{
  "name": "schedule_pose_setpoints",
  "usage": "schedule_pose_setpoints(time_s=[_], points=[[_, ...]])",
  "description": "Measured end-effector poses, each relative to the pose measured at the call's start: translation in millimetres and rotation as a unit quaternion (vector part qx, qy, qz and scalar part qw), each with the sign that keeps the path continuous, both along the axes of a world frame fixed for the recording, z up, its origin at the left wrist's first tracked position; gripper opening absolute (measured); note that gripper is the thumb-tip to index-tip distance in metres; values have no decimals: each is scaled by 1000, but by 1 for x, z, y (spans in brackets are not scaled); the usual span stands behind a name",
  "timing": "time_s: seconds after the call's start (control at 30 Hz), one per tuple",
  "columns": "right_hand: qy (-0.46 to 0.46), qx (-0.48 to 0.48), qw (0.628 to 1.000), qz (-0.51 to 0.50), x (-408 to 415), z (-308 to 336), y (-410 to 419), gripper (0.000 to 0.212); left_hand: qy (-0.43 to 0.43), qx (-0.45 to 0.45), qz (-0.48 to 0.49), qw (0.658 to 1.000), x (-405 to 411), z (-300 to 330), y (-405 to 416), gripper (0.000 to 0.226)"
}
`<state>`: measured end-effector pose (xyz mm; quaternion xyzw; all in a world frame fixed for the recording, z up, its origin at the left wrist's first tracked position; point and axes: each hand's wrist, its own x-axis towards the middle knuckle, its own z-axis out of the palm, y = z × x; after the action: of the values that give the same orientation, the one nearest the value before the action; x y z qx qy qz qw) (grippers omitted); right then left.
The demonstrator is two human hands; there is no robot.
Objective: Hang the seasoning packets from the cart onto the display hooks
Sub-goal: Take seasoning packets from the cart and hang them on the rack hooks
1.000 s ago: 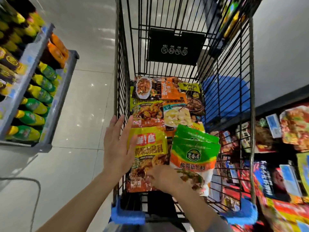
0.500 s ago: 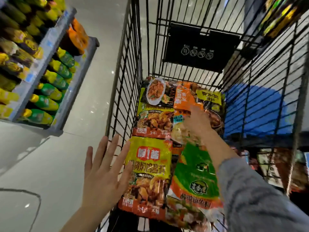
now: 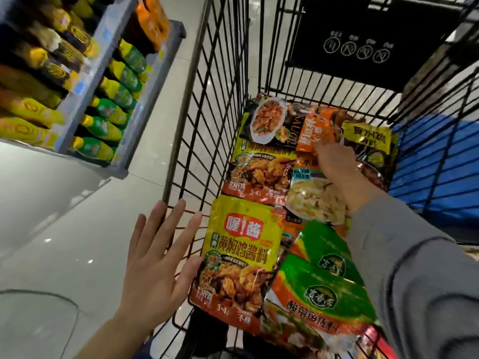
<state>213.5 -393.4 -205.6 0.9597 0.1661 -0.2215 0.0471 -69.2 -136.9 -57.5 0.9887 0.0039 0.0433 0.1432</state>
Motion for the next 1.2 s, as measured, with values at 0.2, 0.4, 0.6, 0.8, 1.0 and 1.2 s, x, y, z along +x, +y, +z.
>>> schedule_pose_setpoints(time_s=[0.2, 0.4, 0.6, 0.8, 1.0, 1.2], points=[[-70, 26, 997, 15, 0, 26, -5, 17, -5, -15, -4, 1000, -2, 0, 0, 50], [-69, 62, 996, -18, -73, 65, -24, 30, -7, -46, -9, 999, -2, -2, 2, 49], [-19, -28, 991, -129, -181, 66, -72, 21, -11, -68, -12, 998, -1, -4, 4, 50], [101, 141, 942, -287, -197, 64, -88, 36, -13, -67, -16, 998, -2, -5, 3, 54], [173, 162, 929, -284, -213, 101, -74, 89, -18, -75, -13, 997, -2, -6, 4, 56], [156, 119, 936, -293, -233, 104, -80, 85, -17, -72, -12, 997, -2, -8, 4, 54]])
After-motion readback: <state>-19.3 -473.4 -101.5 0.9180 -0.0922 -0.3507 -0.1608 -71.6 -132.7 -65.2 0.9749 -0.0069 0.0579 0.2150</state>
